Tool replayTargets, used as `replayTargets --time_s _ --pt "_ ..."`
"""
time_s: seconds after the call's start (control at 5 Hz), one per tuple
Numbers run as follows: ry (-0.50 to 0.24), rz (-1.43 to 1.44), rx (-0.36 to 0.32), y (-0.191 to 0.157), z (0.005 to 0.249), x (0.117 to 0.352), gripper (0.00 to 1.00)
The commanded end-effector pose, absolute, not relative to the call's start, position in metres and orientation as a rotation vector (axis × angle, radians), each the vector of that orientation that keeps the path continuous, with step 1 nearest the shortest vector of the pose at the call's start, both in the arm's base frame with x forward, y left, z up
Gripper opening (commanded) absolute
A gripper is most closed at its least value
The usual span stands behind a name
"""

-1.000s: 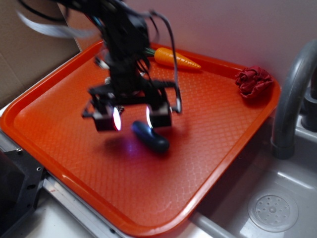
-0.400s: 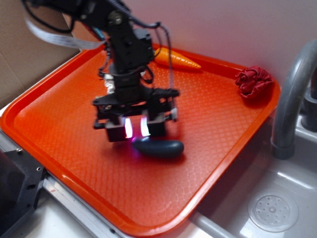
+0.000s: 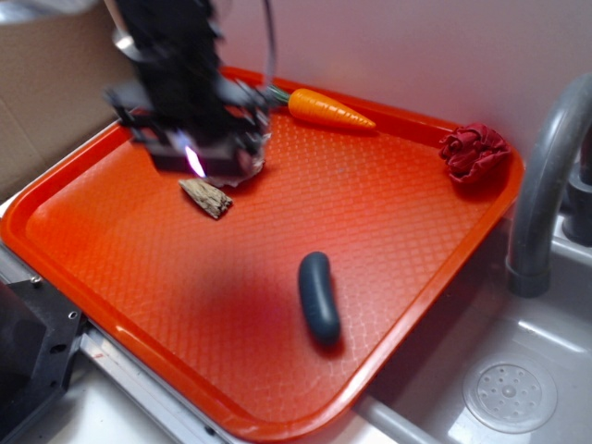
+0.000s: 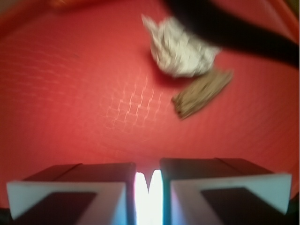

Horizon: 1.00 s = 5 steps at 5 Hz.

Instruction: Grab the plastic pickle.

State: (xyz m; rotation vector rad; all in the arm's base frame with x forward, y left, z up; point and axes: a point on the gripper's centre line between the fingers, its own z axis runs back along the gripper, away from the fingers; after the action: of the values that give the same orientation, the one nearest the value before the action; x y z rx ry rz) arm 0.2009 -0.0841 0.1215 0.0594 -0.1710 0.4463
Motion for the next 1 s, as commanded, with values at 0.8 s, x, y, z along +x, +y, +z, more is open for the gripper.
replayTargets --time_s 0.8 --pt "-0.113 -0.592 -0.108 -0.185 0.069 0.238 1.0"
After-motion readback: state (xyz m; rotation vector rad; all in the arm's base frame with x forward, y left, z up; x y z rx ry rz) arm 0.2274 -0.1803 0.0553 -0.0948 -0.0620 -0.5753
